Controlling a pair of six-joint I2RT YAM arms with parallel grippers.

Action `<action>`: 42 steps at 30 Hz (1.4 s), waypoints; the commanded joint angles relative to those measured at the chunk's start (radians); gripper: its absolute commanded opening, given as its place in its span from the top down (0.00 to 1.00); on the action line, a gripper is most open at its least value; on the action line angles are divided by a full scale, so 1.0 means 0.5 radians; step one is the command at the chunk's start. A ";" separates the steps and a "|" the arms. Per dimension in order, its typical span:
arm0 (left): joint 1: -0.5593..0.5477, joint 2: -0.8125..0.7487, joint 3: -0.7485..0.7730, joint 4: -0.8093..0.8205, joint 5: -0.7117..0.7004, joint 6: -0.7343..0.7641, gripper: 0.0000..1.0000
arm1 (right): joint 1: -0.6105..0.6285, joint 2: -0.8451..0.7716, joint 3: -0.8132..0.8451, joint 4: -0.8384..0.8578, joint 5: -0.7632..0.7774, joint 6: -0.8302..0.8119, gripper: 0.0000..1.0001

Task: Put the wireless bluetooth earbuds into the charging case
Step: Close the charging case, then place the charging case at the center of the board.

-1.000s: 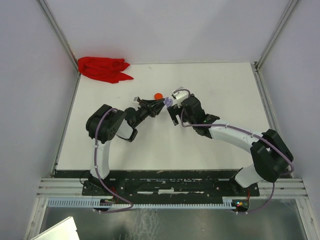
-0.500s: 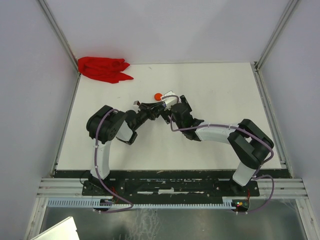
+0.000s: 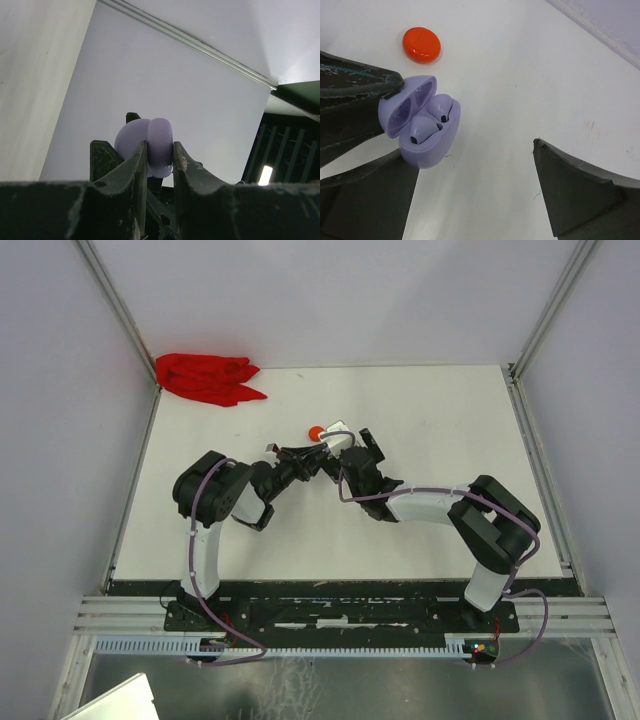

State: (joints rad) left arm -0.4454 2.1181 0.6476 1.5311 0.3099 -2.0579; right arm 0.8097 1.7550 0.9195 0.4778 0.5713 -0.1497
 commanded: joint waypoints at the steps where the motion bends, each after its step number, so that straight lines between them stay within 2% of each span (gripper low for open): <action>1: -0.008 -0.031 -0.032 0.395 -0.022 -0.042 0.97 | -0.006 -0.081 0.010 0.176 0.154 -0.078 0.00; 13: 0.008 0.005 -0.055 0.398 -0.008 -0.016 0.97 | -0.006 -0.284 -0.090 0.089 0.224 -0.076 0.00; 15: 0.034 0.011 -0.059 0.399 0.004 0.020 0.97 | -0.015 -0.352 -0.093 -0.047 0.301 0.026 0.00; 18: 0.105 -0.003 -0.068 0.362 0.053 0.139 0.97 | -0.085 -0.429 0.030 -0.508 0.303 0.332 0.00; 21: 0.197 -0.073 -0.108 0.177 0.093 0.388 0.97 | -0.157 -0.472 0.109 -0.781 0.193 0.491 0.00; 28: 0.369 -0.215 -0.078 -0.176 0.166 0.825 0.97 | -0.189 -0.557 0.082 -0.814 0.070 0.536 0.00; 32: 0.403 -0.296 0.021 -0.566 0.156 1.124 0.97 | -0.191 -0.565 0.092 -0.828 0.038 0.528 0.00; 37: 0.425 -0.364 0.183 -1.006 0.087 1.503 0.97 | -0.202 -0.583 0.093 -0.837 0.015 0.533 0.01; 42: 0.442 -0.399 0.273 -1.269 -0.012 1.724 0.97 | -0.223 -0.629 0.073 -0.843 -0.002 0.541 0.00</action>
State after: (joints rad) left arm -0.2359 1.9644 0.7376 1.0248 0.3489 -1.3800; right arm 0.7094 1.4967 0.9306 0.0422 0.5789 0.1051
